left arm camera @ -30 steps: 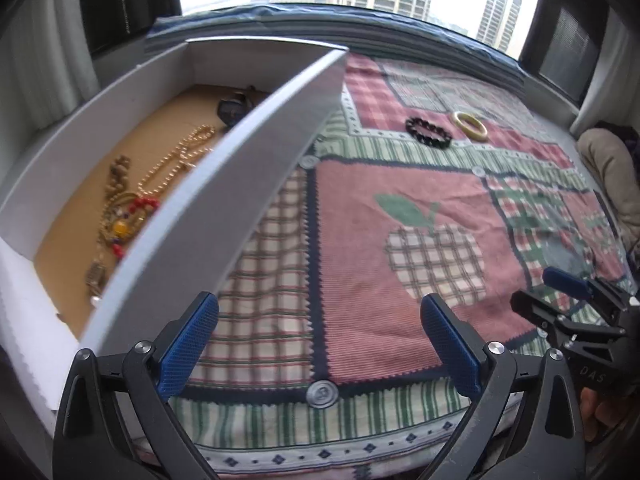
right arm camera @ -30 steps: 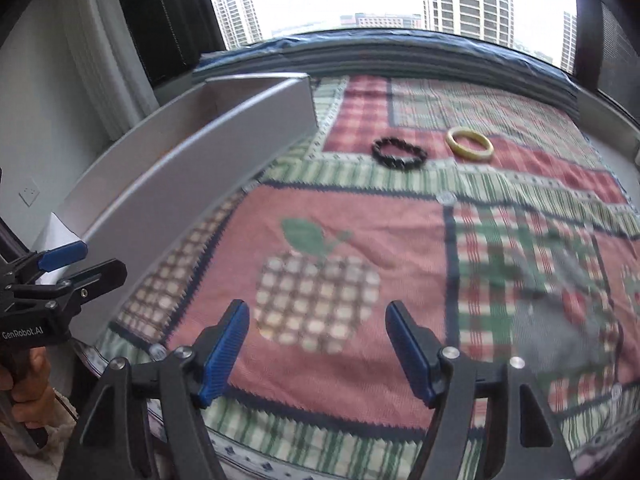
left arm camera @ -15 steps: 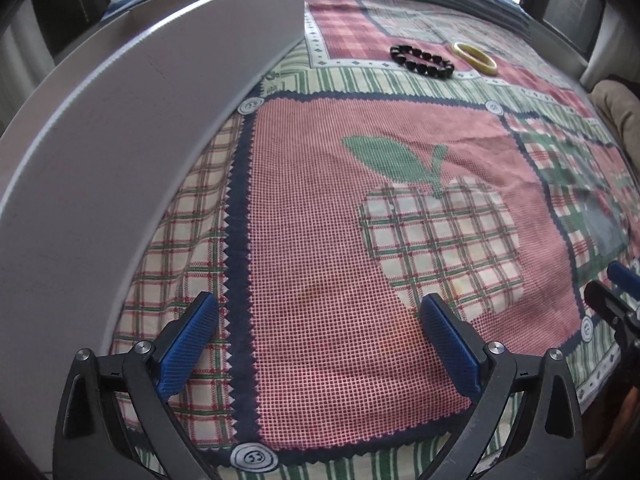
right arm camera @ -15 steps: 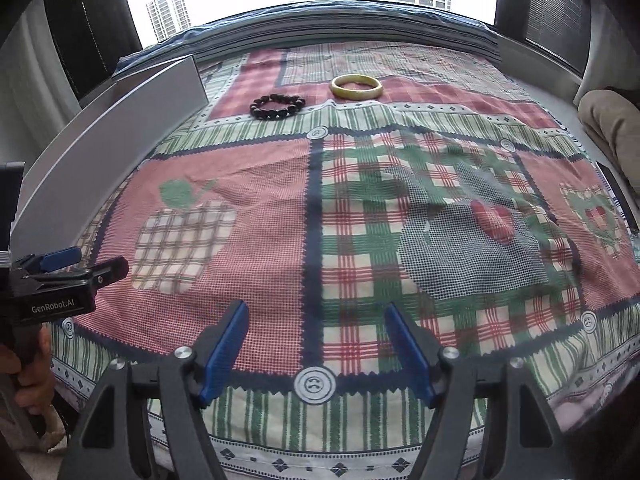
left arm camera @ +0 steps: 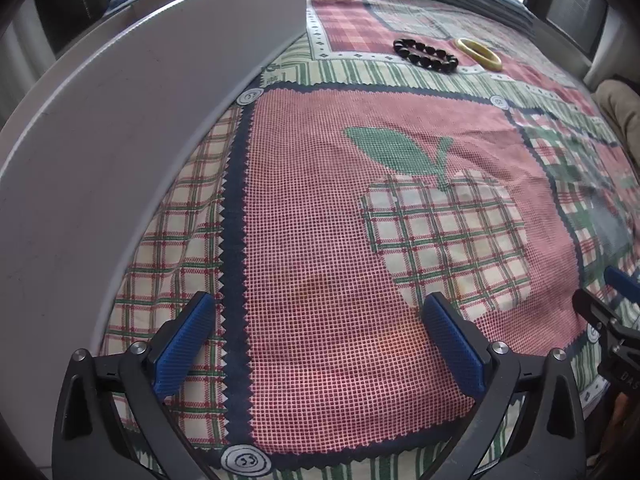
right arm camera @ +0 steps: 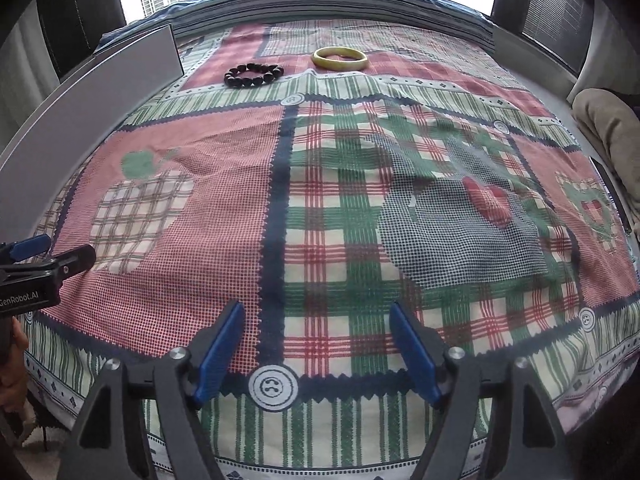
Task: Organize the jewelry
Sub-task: 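Withdraw both open tools from the box back over the quilt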
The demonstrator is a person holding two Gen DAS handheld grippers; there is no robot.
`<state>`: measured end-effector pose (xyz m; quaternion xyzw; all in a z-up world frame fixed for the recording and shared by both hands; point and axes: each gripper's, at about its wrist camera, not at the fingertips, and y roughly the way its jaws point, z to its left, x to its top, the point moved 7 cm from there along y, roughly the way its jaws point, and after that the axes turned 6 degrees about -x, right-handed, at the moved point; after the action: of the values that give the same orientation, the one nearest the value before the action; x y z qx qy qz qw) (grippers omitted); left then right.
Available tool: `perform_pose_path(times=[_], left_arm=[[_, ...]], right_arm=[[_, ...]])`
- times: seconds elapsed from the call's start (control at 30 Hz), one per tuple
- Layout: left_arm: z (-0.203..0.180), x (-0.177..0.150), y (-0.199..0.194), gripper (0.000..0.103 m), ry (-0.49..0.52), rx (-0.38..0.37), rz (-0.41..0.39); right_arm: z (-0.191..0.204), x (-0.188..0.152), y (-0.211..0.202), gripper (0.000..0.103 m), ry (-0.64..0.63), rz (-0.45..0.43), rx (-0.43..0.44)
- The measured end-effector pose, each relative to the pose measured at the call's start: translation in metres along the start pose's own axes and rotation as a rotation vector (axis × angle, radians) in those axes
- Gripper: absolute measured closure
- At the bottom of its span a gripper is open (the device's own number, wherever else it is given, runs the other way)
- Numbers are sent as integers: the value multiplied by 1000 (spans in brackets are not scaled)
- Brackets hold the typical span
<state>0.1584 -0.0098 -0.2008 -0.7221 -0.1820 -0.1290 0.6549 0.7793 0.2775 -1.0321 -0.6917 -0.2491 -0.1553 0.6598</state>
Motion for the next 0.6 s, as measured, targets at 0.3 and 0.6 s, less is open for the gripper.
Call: perform_pose_path(times=[0.3, 0.6], left_arm=[[-1, 3, 3, 1, 15, -2, 51], [-9, 25, -38, 1, 38, -9, 41]], right_arm=[[2, -1, 0, 19, 1, -39, 2], [3, -2, -1, 16, 3, -74, 6]])
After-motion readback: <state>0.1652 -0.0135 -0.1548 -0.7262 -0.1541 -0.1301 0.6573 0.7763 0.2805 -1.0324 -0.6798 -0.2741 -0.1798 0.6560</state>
